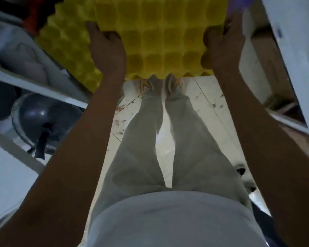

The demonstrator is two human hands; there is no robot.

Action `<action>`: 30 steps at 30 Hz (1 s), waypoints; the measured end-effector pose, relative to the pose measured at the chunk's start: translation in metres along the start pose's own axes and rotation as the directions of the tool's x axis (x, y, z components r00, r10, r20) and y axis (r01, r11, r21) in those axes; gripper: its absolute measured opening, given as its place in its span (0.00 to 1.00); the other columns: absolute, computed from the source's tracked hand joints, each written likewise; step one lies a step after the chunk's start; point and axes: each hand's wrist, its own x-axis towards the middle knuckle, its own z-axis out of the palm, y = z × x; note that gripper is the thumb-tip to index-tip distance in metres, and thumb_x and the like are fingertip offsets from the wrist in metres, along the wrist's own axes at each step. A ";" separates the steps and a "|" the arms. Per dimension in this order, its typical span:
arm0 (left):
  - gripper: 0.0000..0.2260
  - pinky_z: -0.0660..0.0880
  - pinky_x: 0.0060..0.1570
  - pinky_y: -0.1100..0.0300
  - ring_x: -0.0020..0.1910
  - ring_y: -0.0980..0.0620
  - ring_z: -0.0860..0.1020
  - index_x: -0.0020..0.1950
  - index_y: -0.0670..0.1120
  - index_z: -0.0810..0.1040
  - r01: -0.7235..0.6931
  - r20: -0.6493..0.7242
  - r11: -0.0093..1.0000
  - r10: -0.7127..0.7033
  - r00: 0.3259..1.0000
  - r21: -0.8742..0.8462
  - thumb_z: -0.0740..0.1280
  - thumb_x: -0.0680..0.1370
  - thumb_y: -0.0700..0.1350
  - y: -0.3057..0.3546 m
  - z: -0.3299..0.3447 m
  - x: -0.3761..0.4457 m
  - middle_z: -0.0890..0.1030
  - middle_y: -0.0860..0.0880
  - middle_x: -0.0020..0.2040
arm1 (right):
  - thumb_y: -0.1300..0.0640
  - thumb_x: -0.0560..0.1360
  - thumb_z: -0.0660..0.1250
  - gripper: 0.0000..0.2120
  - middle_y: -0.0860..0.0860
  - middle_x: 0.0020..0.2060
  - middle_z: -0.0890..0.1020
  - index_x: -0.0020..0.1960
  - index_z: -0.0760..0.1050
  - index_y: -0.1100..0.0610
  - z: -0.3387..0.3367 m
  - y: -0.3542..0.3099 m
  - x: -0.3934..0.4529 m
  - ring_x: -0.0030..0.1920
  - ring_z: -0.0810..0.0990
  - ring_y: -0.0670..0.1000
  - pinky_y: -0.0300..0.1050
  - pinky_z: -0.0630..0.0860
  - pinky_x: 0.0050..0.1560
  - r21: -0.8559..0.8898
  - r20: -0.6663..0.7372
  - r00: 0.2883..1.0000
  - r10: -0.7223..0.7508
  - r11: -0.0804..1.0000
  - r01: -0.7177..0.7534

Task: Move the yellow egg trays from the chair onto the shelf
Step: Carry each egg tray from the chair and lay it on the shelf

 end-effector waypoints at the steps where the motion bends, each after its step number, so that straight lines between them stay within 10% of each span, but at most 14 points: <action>1: 0.16 0.65 0.30 0.69 0.29 0.63 0.70 0.67 0.39 0.73 -0.035 0.067 0.999 0.035 0.997 0.001 0.56 0.80 0.38 0.013 0.005 -0.015 0.71 0.56 0.38 | 0.60 0.74 0.61 0.09 0.43 0.31 0.65 0.54 0.68 0.58 -0.018 0.013 -0.008 0.30 0.66 0.45 0.36 0.62 0.32 -0.021 -0.017 0.999 0.036 0.999 -0.036; 9: 0.15 0.73 0.49 0.52 0.52 0.42 0.79 0.68 0.41 0.70 -0.322 0.480 0.940 0.234 0.846 0.110 0.59 0.82 0.42 0.089 -0.015 -0.160 0.79 0.42 0.56 | 0.60 0.77 0.60 0.08 0.45 0.32 0.70 0.51 0.60 0.54 -0.175 0.076 -0.139 0.30 0.72 0.46 0.34 0.63 0.26 0.087 -0.197 0.931 0.307 0.951 -0.296; 17: 0.06 0.60 0.32 0.54 0.30 0.54 0.68 0.56 0.45 0.66 -0.611 0.486 0.790 0.515 0.706 0.050 0.60 0.81 0.42 0.183 -0.062 -0.300 0.71 0.51 0.35 | 0.59 0.83 0.57 0.07 0.57 0.38 0.78 0.56 0.58 0.52 -0.338 0.089 -0.244 0.36 0.77 0.59 0.46 0.68 0.32 0.222 -0.217 0.886 0.410 0.904 -0.365; 22: 0.06 0.66 0.34 0.52 0.32 0.45 0.72 0.55 0.48 0.62 -0.683 0.494 0.726 0.565 0.660 0.082 0.59 0.82 0.45 0.223 -0.066 -0.370 0.72 0.49 0.35 | 0.60 0.82 0.56 0.08 0.64 0.44 0.81 0.55 0.58 0.51 -0.407 0.104 -0.277 0.42 0.79 0.65 0.63 0.78 0.45 0.279 -0.283 0.848 0.448 0.884 -0.374; 30: 0.06 0.72 0.41 0.49 0.44 0.40 0.79 0.54 0.49 0.66 -0.709 0.615 0.702 0.587 0.526 -0.064 0.61 0.82 0.47 0.282 -0.050 -0.424 0.78 0.45 0.43 | 0.58 0.82 0.56 0.04 0.60 0.42 0.80 0.53 0.61 0.56 -0.466 0.139 -0.279 0.42 0.79 0.63 0.63 0.79 0.45 0.370 -0.352 0.777 0.522 0.840 -0.397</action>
